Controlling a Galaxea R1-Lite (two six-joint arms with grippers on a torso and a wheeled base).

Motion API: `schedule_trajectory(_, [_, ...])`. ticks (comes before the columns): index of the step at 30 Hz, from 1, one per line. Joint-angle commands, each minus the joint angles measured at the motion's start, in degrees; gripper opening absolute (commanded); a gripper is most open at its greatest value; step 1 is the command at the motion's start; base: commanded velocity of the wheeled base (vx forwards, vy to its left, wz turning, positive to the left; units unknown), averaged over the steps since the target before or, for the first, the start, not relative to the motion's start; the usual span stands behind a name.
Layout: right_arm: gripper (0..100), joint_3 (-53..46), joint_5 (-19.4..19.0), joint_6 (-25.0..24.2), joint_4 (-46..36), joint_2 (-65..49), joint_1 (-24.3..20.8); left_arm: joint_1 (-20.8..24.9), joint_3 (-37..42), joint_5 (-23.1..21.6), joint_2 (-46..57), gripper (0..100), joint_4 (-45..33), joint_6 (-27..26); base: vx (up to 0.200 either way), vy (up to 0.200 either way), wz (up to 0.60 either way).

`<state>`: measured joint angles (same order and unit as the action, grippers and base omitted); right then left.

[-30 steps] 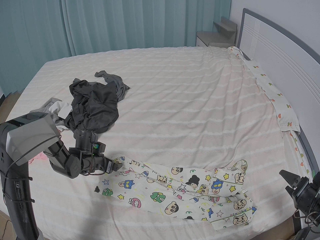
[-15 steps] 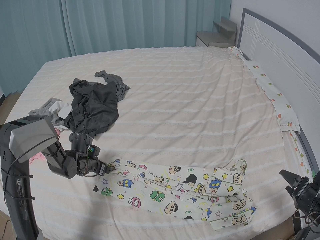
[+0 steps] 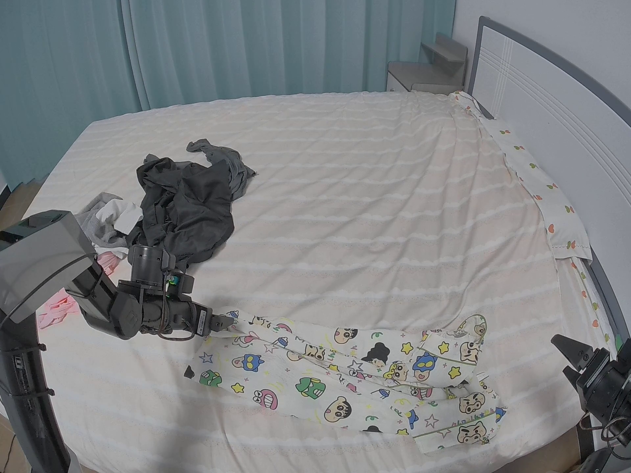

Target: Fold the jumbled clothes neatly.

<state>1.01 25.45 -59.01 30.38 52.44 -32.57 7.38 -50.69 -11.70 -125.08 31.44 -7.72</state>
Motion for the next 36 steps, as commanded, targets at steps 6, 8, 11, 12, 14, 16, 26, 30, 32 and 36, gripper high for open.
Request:
schedule_trajectory(6, [100,-1.01,0.03,0.04,0.03,0.2,-0.03,1.5,-0.55,-0.25,-2.89,100,-0.15,-1.07,0.0,0.0,0.0])
schedule_trajectory(8, [100,-1.01,0.03,0.04,0.03,0.2,-0.03,2.03,-0.73,-0.25,-4.3,100,0.2,-1.25,0.0,0.0,0.0])
schedule_trajectory(11, [100,-1.01,0.03,0.04,0.03,0.2,-0.03,3.0,-0.99,-0.25,-5.97,100,0.2,-1.34,0.0,0.0,0.0])
schedule_trajectory(12, [100,-1.01,0.03,0.04,0.03,0.2,-0.03,3.26,-1.08,-0.25,-6.32,100,0.2,-1.34,0.0,0.0,0.0])
schedule_trajectory(14, [100,-1.01,0.03,0.04,0.03,0.2,-0.03,3.7,-1.17,-0.16,-7.38,100,0.38,-1.42,0.0,0.0,0.0])
schedule_trajectory(16, [100,-1.01,0.03,0.04,0.03,0.2,-0.03,3.87,-1.08,-0.16,-7.9,100,0.9,-1.42,0.0,0.0,0.0])
schedule_trajectory(26, [100,-1.01,0.03,-0.05,0.03,0.11,-0.03,4.05,-0.46,0.19,-8.17,100,1.43,-1.42,0.0,0.0,0.0])
schedule_trajectory(30, [100,-1.01,0.03,-0.05,-0.06,0.11,-0.03,4.05,-0.02,0.19,-8.25,100,1.34,-1.34,0.0,0.0,0.0])
schedule_trajectory(32, [100,-1.01,0.03,-0.05,-0.94,0.03,-0.12,4.14,-0.11,0.19,-9.22,100,1.43,-1.34,0.0,0.0,0.0])
schedule_trajectory(36, [100,-1.01,0.03,0.04,-1.55,-0.76,-0.12,4.23,-0.9,0.37,-9.92,100,1.52,-1.07,0.0,0.0,0.0])
